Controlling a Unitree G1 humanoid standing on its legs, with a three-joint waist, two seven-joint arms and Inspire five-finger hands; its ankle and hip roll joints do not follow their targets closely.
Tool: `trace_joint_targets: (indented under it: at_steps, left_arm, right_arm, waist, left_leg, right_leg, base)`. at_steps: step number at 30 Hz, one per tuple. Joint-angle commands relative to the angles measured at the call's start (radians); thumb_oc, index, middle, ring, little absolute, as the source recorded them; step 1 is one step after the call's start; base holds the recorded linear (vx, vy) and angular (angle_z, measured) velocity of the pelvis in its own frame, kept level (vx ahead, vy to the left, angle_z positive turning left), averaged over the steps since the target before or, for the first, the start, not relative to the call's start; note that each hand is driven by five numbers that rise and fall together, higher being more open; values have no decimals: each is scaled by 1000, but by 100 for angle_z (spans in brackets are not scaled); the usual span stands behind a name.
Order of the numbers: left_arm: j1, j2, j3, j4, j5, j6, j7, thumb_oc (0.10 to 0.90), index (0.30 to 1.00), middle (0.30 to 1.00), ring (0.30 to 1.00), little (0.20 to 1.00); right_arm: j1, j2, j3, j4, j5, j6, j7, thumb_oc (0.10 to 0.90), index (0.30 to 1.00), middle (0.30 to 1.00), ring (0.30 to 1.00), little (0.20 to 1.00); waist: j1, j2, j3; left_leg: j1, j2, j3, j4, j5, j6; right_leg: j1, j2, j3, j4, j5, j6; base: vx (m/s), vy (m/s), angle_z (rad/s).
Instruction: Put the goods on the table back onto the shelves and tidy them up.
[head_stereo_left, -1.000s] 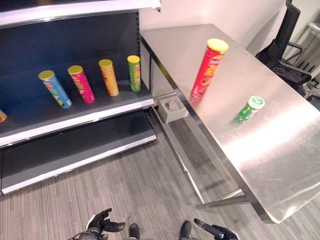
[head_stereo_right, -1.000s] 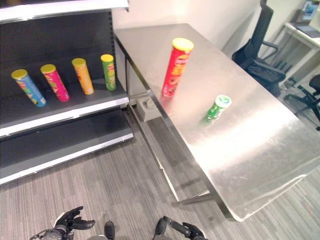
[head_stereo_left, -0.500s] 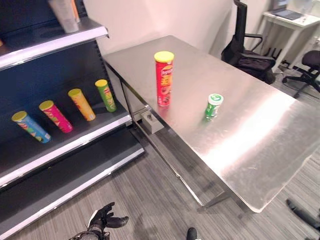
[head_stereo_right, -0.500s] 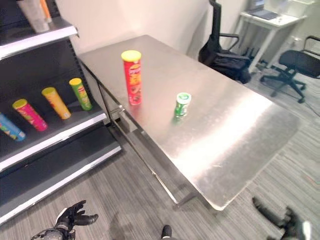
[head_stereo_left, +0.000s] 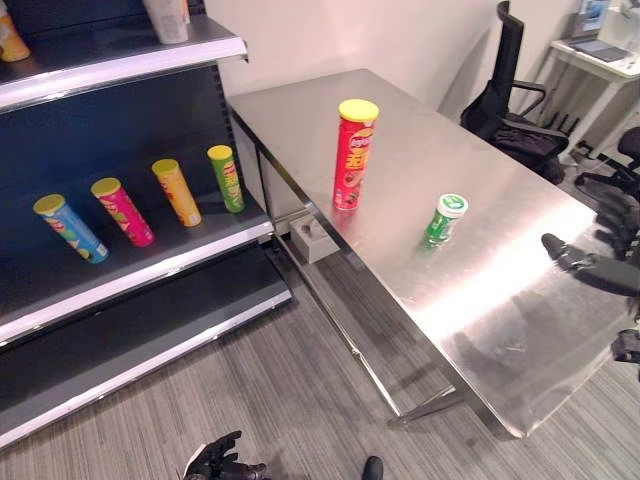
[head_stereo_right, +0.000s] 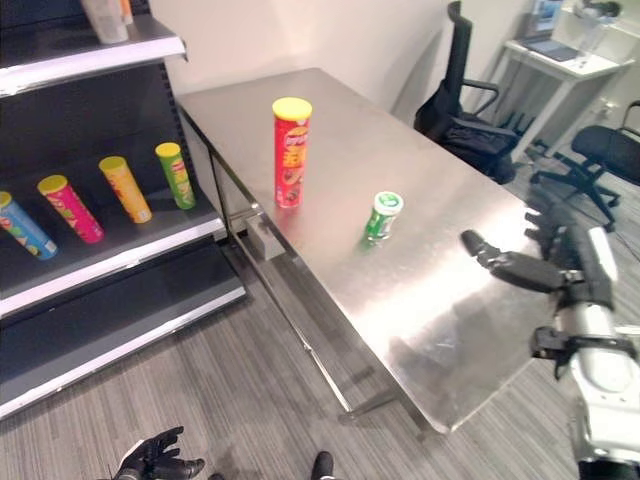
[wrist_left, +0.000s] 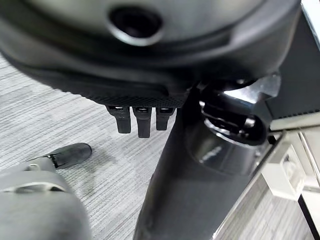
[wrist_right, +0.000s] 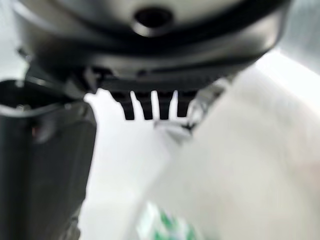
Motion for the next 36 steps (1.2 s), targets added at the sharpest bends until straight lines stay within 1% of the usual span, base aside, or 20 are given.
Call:
trace_joint_targets:
  at_steps: [1,2,3,4,5,6,7,10,15,18,19,26,27,28,29,36]
  left_arm:
    - [-79,49,-24,-8,7,-70,-4,800,900,900,900,900]
    - [-76,51,-25,-9,6,-71,-2,800,900,900,900,900]
    - [-75,50,-23,-9,6,-71,-2,800,900,900,900,900]
    - [-72,57,-33,-11,2,-71,2,800,900,900,900,900]
    - [-71,56,-31,-12,2,-70,3,800,900,900,900,900]
    - [-68,59,-37,-16,3,-72,7,800,900,900,900,900]
    - [-68,58,-35,-16,3,-72,7,800,900,900,900,900]
    - [-62,63,-44,-25,-5,-73,20,800,900,900,900,900]
    - [-54,69,-45,-35,-8,-75,32,800,900,900,900,900]
    - [-53,73,-45,-38,-9,-75,37,800,900,900,900,900]
    - [-52,74,-51,-40,-3,-76,43,800,900,900,900,900]
    - [-49,75,-53,-48,-1,-75,45,800,900,900,900,900]
    - [-47,76,-53,-52,1,-74,46,800,900,900,900,900]
    - [-45,78,-52,-57,1,-74,45,800,900,900,900,900]
    - [-43,80,-51,-59,4,-74,47,800,900,900,900,900]
    - [-41,85,-42,-55,11,-71,51,800,900,900,900,900]
  right_arm:
    - [-189,-105,-5,69,-54,-57,-50,800,900,900,900,900]
    - [-215,-108,15,86,-66,-57,-65,800,900,900,900,900]
    - [-222,-108,21,89,-66,-58,-66,800,900,900,900,900]
    - [-266,-116,53,122,-102,-59,-99,800,900,900,900,900]
    - [-272,-116,58,125,-103,-60,-101,800,900,900,900,900]
    - [-312,-132,86,154,-141,-57,-131,800,900,900,900,900]
    - [-319,-133,92,157,-141,-57,-132,800,900,900,900,900]
    - [-379,-154,130,205,-205,-53,-190,800,900,900,900,900]
    - [-441,-155,158,262,-230,-48,-236,800,900,900,900,900]
    - [-465,-155,175,281,-231,-46,-243,800,900,900,900,900]
    - [-487,-145,190,298,-230,-46,-253,800,900,900,900,900]
    - [-500,-128,198,307,-239,-43,-269,800,900,900,900,900]
    - [-505,-120,199,312,-239,-42,-275,698,747,747,747,747]
    - [-507,-119,202,316,-239,-43,-276,582,573,573,573,573]
    - [-515,-115,207,320,-240,-42,-280,400,300,300,300,300]
    - [-515,-110,203,304,-232,-43,-280,400,300,300,300,300]
  waist:
    - [28,-16,0]
    - [34,-16,2]
    - [31,-16,2]
    - [47,-15,9]
    - [44,-15,9]
    - [55,-14,17]
    - [52,-13,16]
    - [68,-7,29]
    - [82,1,39]
    - [85,4,42]
    - [92,7,44]
    - [98,11,44]
    - [101,12,43]
    - [102,12,43]
    - [104,13,43]
    - [106,12,42]
  left_leg:
    - [0,38,-31,4,-44,-27]
    - [-3,39,-36,4,-41,-28]
    - [-3,39,-36,4,-41,-28]
    - [-14,41,-44,4,-34,-30]
    - [-15,41,-45,4,-34,-30]
    - [-29,43,-55,4,-25,-32]
    - [-31,43,-56,4,-24,-32]
    - [-60,46,-76,4,-9,-36]
    - [-92,50,-101,4,4,-41]
    - [-98,52,-106,4,7,-43]
    - [-101,53,-111,4,10,-44]
    - [-101,54,-119,4,9,-45]
    - [-100,56,-120,4,9,-45]
    - [-100,55,-121,4,9,-45]
    - [-99,55,-122,4,8,-45]
    - [-94,56,-124,4,5,-45]
  right_leg:
    - [40,-71,-32,12,-60,102]
    - [39,-71,-35,12,-60,102]
    - [39,-71,-36,12,-60,102]
    - [34,-70,-41,12,-59,101]
    - [33,-70,-42,12,-59,101]
    - [25,-70,-48,12,-59,100]
    - [24,-70,-49,12,-59,100]
    - [9,-65,-56,12,-61,99]
    - [-3,-60,-69,12,-69,93]
    - [-6,-58,-74,12,-72,92]
    - [-4,-56,-78,12,-75,90]
    - [2,-53,-84,12,-81,88]
    - [5,-52,-87,12,-83,87]
    - [6,-51,-88,12,-84,87]
    - [7,-51,-91,12,-84,86]
    - [15,-51,-93,12,-88,85]
  base:
    - [22,-32,8]
    - [19,-23,7]
    - [14,-38,7]
    - [1,-25,14]
    - [1,-52,16]
    - [0,-29,22]
    - [2,-41,22]
    - [-10,-35,15]
    - [3,-41,20]
    - [10,-29,13]
    - [21,-35,9]
    - [15,-11,4]
    - [0,0,0]
    - [0,0,0]
    - [0,0,0]
    - [0,0,0]
